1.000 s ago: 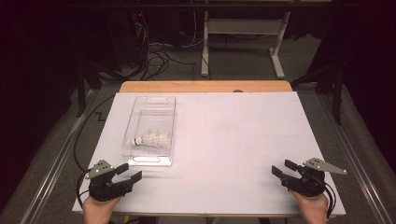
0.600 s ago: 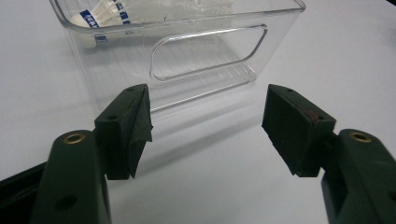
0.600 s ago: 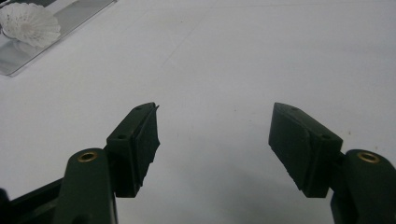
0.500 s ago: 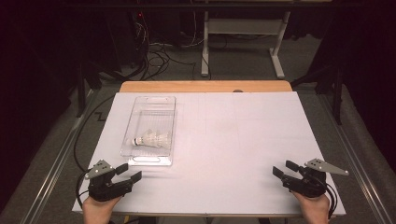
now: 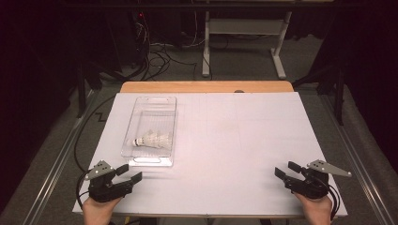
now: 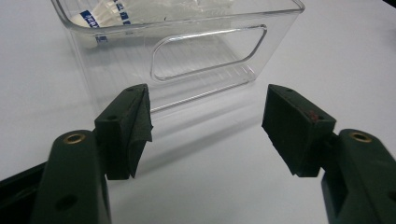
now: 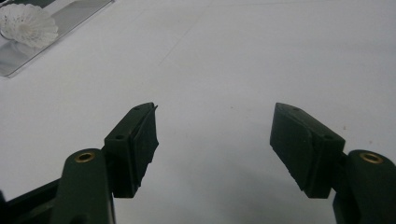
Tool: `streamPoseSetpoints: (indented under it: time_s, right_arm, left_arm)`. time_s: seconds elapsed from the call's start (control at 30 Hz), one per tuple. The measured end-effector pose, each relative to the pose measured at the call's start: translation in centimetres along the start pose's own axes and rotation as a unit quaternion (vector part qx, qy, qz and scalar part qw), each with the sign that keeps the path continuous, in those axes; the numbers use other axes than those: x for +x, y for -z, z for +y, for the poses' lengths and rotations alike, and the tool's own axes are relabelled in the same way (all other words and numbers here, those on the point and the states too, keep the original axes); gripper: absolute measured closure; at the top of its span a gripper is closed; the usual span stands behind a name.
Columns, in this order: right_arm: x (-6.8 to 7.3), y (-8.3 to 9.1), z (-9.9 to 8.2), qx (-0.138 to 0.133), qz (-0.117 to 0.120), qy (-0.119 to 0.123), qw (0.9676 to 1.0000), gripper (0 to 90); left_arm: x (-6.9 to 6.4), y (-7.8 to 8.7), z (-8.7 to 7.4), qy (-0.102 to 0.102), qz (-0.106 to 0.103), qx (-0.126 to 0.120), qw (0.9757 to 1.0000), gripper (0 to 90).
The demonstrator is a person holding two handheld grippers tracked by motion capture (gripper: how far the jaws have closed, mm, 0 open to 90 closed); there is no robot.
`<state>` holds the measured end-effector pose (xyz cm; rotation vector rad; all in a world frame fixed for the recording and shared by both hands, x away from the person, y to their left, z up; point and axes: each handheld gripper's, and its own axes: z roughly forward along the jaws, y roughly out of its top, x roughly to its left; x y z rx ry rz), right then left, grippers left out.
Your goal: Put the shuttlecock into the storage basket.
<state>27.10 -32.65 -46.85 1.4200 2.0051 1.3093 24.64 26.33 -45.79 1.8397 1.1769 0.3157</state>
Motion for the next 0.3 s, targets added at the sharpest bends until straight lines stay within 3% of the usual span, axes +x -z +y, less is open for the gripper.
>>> streamPoseSetpoints:
  time_s: [0.3]
  right_arm:
    - [0.17,-0.01,0.01,-0.001,0.004,0.001,1.0,31.8]
  left_arm:
    - [-0.09,-0.07,0.01,-0.003,0.0,0.001,1.0,33.4]
